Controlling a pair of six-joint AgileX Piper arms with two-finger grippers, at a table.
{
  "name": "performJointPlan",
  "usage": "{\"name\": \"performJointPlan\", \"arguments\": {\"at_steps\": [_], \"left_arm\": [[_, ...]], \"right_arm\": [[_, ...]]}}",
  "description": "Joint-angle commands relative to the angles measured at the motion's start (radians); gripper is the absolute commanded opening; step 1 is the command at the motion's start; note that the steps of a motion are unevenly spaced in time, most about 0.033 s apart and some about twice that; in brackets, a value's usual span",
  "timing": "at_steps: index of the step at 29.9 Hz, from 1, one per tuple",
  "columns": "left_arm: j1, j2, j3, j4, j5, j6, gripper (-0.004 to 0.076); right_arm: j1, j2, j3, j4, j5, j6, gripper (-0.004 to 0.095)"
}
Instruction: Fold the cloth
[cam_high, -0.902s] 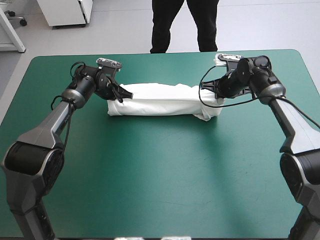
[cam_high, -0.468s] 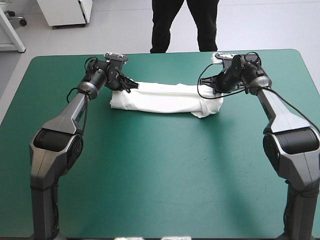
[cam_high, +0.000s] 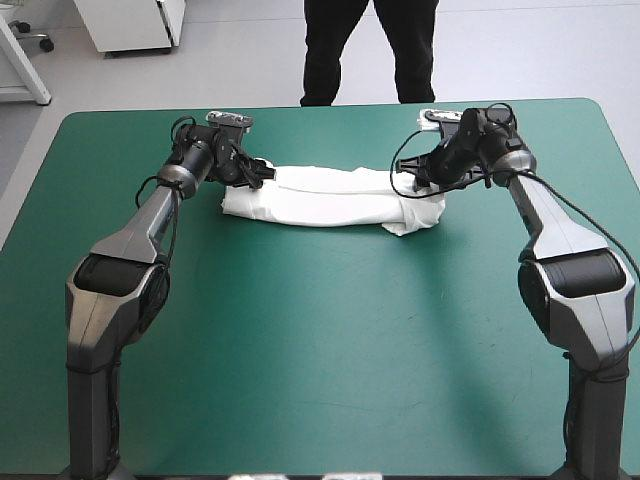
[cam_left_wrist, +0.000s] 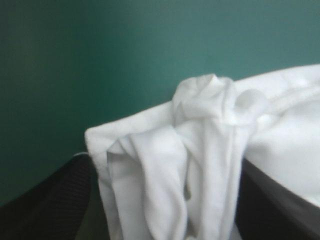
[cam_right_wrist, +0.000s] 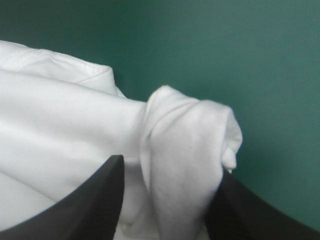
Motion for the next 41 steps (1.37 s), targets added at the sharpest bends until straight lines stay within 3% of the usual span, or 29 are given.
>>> {"name": "performJointPlan", "arguments": {"at_steps": [1, 6, 8, 11, 17, 26, 41], "left_arm": [[-0.004, -0.1, -0.068, 0.013, 0.059, 0.002, 0.0568], [-0.004, -0.163, -0.088, -0.002, 0.091, 0.002, 0.0424], [-0.009, -0.192, -0.088, -0.037, 0.089, 0.012, 0.0298], [-0.027, -0.217, -0.09, -0.138, 0.066, 0.082, -0.0009], [-0.087, -0.205, -0.09, -0.299, 0.003, 0.17, -0.0009], [-0.202, -0.125, -0.088, -0.305, -0.021, 0.197, -0.0009], [-0.224, 0.003, -0.086, -0.333, -0.037, 0.197, -0.0009]], "right_arm": [[-0.006, -0.07, -0.099, -0.013, 0.038, -0.014, 0.0482], [-0.006, -0.101, -0.184, -0.028, 0.112, -0.014, 0.0482], [-0.006, -0.116, -0.199, -0.03, 0.125, -0.014, 0.0482], [-0.006, -0.13, -0.205, -0.053, 0.125, 0.001, 0.0482], [-0.006, -0.137, -0.205, -0.054, 0.143, 0.017, 0.0482], [-0.006, -0.137, -0.205, -0.052, 0.151, 0.02, 0.0482], [-0.006, -0.137, -0.205, -0.054, 0.151, 0.02, 0.0482]]}}
